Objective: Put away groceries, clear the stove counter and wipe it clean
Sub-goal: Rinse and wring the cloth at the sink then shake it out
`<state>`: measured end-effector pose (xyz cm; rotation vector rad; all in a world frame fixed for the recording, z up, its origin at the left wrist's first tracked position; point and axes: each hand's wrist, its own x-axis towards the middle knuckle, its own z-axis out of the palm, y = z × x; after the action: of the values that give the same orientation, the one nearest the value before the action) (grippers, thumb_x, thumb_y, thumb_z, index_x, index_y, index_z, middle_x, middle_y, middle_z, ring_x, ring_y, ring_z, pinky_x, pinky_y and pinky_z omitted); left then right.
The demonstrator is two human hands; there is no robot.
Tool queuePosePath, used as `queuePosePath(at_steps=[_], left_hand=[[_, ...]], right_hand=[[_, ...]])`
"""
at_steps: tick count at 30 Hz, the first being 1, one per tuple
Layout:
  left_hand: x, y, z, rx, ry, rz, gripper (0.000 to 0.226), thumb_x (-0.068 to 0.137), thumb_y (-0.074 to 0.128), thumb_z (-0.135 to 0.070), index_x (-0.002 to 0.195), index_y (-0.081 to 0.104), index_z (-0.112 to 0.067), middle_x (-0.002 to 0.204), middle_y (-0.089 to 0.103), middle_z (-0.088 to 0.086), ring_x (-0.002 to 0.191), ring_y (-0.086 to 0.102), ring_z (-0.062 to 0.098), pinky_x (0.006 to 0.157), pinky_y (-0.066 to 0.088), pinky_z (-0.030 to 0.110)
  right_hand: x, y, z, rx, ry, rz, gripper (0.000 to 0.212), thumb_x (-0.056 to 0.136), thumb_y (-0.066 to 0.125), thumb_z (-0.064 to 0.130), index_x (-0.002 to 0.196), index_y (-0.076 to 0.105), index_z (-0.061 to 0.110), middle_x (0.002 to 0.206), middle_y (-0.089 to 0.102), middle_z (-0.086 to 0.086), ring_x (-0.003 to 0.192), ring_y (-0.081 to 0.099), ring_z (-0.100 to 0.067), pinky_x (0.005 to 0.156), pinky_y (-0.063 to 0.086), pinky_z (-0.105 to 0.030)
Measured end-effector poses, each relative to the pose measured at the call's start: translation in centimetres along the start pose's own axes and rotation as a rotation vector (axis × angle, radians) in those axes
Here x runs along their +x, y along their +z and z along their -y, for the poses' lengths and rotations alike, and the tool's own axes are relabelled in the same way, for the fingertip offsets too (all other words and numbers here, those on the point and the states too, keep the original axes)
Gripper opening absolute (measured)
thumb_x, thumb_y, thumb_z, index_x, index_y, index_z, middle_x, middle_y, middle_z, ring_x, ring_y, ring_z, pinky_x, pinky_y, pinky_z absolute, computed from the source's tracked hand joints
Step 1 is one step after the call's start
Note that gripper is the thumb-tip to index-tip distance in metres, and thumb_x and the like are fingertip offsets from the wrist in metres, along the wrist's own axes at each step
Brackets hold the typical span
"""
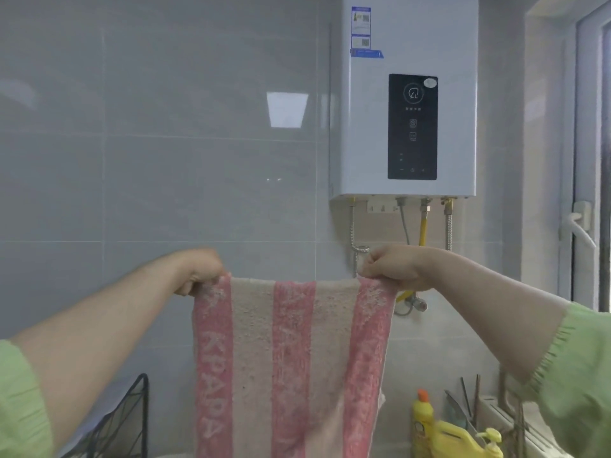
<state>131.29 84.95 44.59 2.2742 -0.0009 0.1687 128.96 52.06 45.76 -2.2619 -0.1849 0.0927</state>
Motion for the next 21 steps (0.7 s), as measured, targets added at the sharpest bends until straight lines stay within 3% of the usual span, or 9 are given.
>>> queuePosePath(at_steps=[2, 4, 8, 11, 13, 16, 18, 21], left_hand=[[0.4, -0.2, 0.0, -0.173, 0.03, -0.08, 0.024, 0.092, 0.054, -0.001, 0.07, 0.048, -0.009, 0.046, 0.049, 0.005, 0.027, 0.046, 0.011, 0.032, 0.037, 0.014], [0.8, -0.5, 0.1, -0.367, 0.062, -0.135, 0.024, 0.09, 0.058, -0.001, 0.071, 0.048, -0.01, 0.047, 0.05, 0.004, 0.028, 0.047, 0.01, 0.033, 0.039, 0.015], [0.8, -1.2, -0.2, -0.687, 0.116, -0.068, 0.023, 0.089, 0.056, 0.004, 0.072, 0.049, -0.011, 0.045, 0.058, 0.001, 0.032, 0.052, 0.006, 0.035, 0.043, 0.015], [0.4, -1.9, -0.3, -0.727, 0.171, 0.026, 0.027, 0.084, 0.051, 0.017, 0.078, 0.05, -0.008, 0.064, 0.059, 0.009, 0.05, 0.06, 0.014, 0.043, 0.049, 0.015], [0.5, -2.2, 0.1, -0.634, 0.207, 0.034, 0.031, 0.081, 0.047, 0.025, 0.082, 0.052, -0.006, 0.073, 0.053, 0.01, 0.057, 0.059, 0.014, 0.046, 0.05, 0.015], [0.6, -2.2, 0.7, -0.274, 0.257, -0.047, 0.028, 0.079, 0.055, 0.022, 0.082, 0.06, -0.005, 0.071, 0.055, 0.008, 0.059, 0.057, 0.013, 0.057, 0.047, 0.018], [0.6, -2.1, 0.8, 0.02, 0.317, -0.143, 0.02, 0.079, 0.064, 0.012, 0.081, 0.067, -0.008, 0.075, 0.063, 0.007, 0.067, 0.057, 0.014, 0.062, 0.043, 0.019], [0.7, -1.8, 0.6, 0.395, 0.384, -0.263, 0.008, 0.082, 0.067, -0.005, 0.083, 0.073, -0.01, 0.083, 0.069, 0.006, 0.075, 0.06, 0.018, 0.066, 0.041, 0.021]], right_hand=[[-0.1, -0.2, 0.2, 0.043, -0.03, 0.0, 0.028, 0.093, 0.061, 0.012, 0.067, 0.05, 0.012, 0.062, 0.057, 0.001, 0.052, 0.058, -0.009, 0.057, 0.047, -0.024], [-0.1, -0.5, 0.3, 0.049, -0.064, -0.066, 0.028, 0.089, 0.066, 0.007, 0.069, 0.047, 0.013, 0.068, 0.054, 0.0, 0.062, 0.055, -0.012, 0.059, 0.047, -0.023], [0.2, -0.8, 0.3, 0.082, -0.15, -0.219, 0.022, 0.082, 0.069, -0.002, 0.089, 0.05, 0.007, 0.09, 0.053, -0.013, 0.088, 0.056, -0.027, 0.09, 0.051, -0.042], [-0.4, -1.0, 0.4, 0.208, -0.229, -0.218, 0.024, 0.082, 0.064, -0.011, 0.098, 0.054, 0.004, 0.091, 0.056, -0.014, 0.083, 0.058, -0.026, 0.089, 0.053, -0.041], [-1.1, -1.1, 0.6, 0.164, -0.246, -0.182, 0.027, 0.083, 0.061, -0.013, 0.106, 0.058, 0.0, 0.092, 0.06, -0.015, 0.079, 0.062, -0.021, 0.076, 0.056, -0.026], [-1.2, -1.0, 0.4, -0.146, -0.207, -0.257, 0.026, 0.084, 0.063, -0.008, 0.106, 0.068, 0.004, 0.095, 0.066, -0.006, 0.084, 0.061, -0.013, 0.063, 0.048, -0.013], [-0.7, -0.8, 0.1, -0.309, -0.19, -0.322, 0.019, 0.085, 0.067, 0.002, 0.1, 0.074, 0.011, 0.097, 0.068, 0.001, 0.089, 0.059, -0.008, 0.067, 0.041, -0.013], [0.0, -0.5, -0.1, -0.601, -0.206, -0.4, 0.013, 0.09, 0.063, 0.011, 0.094, 0.076, 0.014, 0.094, 0.069, 0.001, 0.088, 0.062, -0.016, 0.07, 0.05, -0.022]])
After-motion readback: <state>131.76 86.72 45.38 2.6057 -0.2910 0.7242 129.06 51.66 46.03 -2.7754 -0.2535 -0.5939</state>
